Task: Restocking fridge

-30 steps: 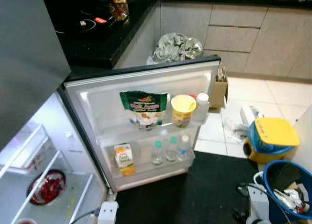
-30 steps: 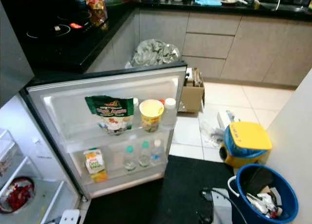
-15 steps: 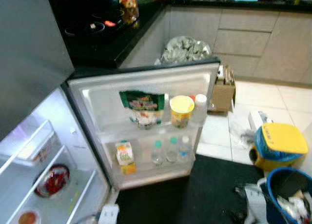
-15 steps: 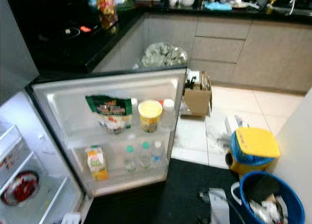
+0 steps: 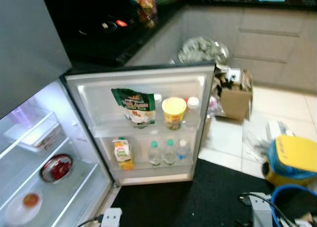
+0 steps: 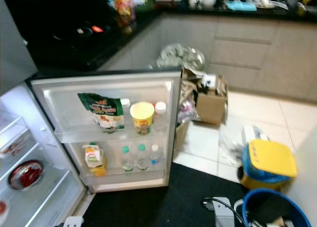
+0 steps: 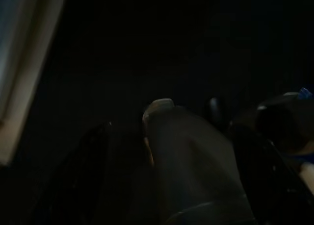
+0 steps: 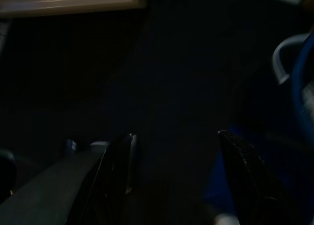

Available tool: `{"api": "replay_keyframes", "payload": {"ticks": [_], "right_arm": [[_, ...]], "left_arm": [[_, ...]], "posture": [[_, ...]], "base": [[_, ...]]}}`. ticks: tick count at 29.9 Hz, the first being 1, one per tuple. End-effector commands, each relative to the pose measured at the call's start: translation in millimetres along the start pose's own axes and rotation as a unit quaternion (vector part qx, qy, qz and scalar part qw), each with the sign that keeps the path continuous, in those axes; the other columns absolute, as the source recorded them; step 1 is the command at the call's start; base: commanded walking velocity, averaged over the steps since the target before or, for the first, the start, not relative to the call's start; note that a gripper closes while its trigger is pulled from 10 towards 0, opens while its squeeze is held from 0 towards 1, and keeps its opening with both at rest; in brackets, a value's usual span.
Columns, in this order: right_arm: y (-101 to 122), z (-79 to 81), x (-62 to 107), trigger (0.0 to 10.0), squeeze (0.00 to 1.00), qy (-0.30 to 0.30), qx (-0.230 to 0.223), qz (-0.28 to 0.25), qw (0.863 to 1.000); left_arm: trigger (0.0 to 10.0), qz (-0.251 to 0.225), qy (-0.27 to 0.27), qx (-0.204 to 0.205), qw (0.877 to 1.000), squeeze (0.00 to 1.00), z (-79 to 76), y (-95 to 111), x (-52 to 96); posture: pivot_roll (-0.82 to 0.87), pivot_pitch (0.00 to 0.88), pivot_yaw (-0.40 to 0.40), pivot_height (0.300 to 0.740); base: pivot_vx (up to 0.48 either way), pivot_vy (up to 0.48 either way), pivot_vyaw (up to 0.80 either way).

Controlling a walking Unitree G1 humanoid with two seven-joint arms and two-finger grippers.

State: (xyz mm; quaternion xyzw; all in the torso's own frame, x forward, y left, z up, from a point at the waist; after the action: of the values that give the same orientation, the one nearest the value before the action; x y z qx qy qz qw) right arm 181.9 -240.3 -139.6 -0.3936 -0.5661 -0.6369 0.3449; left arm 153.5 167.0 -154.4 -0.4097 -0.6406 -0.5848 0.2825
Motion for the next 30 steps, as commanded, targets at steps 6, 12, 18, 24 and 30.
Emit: {"api": "replay_keyframes", "payload": {"ticks": [6,12,18,24,30], "right_arm": [[3.2,6.1,-1.0,10.0,0.00,0.012,0.015,-0.003,1.000],[2.6,6.0,-0.7,10.0,0.00,0.016,0.023,-0.001,1.000],[1.9,6.0,-0.5,10.0,0.00,0.019,0.030,0.001,0.999],[2.4,5.2,-0.3,10.0,0.00,0.019,0.036,0.002,0.999],[3.0,2.5,-0.2,10.0,0.00,0.008,0.027,-0.005,1.000]], "left_arm": [[10.0,0.016,0.002,0.003,1.000,0.00,-1.2,-10.5,1.4],[10.0,0.016,0.003,0.004,1.000,0.00,-1.2,-10.7,1.4],[10.0,0.016,0.004,0.006,1.000,0.00,-2.0,-10.5,1.0],[10.0,0.017,0.004,0.011,1.000,0.00,-3.4,-11.9,0.9],[10.0,0.018,0.002,0.013,1.000,0.00,-3.7,-12.7,1.1]], "posture": [[-0.06,0.011,-0.010,0.740],[-0.06,0.011,-0.010,0.740],[-0.07,0.012,-0.012,0.740],[-0.07,0.018,-0.014,0.740],[-0.07,0.018,-0.014,0.740]], "base": [[0.000,-0.238,0.80],[0.000,0.000,0.80],[0.000,0.000,0.80],[0.000,0.000,0.80],[0.000,0.000,0.67]]}}
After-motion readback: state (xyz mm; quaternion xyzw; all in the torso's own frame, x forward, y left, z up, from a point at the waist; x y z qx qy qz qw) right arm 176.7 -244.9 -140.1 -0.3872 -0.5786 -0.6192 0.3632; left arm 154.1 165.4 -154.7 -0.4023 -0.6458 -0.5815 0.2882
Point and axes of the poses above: a point about 5 cm out from each wrist's last joint towards the gripper, its own x axis pointing back from the gripper into the wrist, its own y axis along the axis of the wrist's last joint, z = x × y, the point moved 6 cm from there along -x, pointing out of the wrist towards the gripper, and after that the axes turned 4 degrees about -x, right-handed, at the moved point
